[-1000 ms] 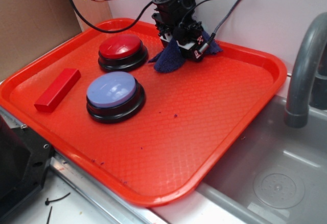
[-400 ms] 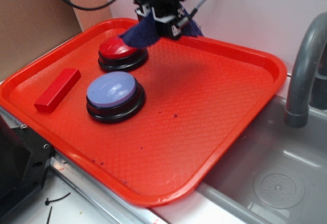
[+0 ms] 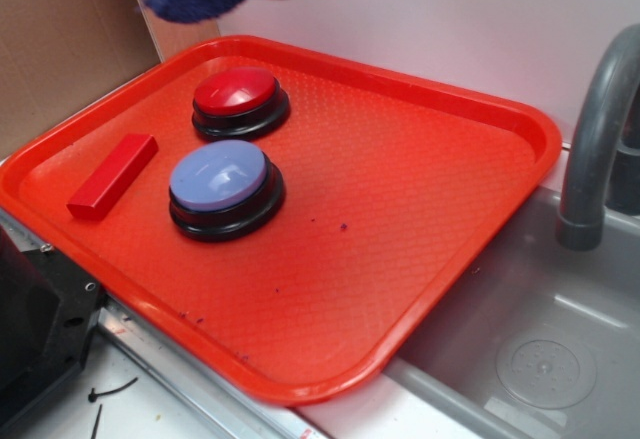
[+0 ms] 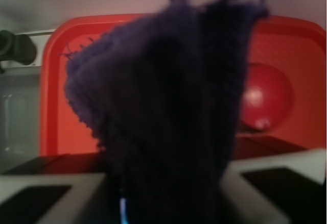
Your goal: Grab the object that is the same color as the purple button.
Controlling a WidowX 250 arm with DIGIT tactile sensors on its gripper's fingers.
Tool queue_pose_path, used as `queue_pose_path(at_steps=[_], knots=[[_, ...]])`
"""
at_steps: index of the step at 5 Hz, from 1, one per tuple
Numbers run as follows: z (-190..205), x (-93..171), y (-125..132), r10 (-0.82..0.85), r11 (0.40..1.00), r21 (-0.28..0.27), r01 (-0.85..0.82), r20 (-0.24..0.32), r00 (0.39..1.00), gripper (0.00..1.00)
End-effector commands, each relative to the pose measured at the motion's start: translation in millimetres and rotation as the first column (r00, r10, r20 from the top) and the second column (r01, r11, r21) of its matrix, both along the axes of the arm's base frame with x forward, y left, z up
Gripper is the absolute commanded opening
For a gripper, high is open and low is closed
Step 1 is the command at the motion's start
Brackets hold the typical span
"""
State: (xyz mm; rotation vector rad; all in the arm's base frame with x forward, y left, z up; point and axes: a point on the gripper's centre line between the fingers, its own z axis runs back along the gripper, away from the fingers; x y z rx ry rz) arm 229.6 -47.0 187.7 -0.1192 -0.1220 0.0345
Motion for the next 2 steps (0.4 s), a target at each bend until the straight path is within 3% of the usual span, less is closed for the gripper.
queue_pose_path(at_steps=[1, 2], knots=[[35, -43, 0, 0.089, 0.996, 0.011, -0.091, 0.103, 0.991, 0.00], [29, -33, 0, 0.114, 0.993, 0.014, -0.116, 0.089, 0.989, 0.00]])
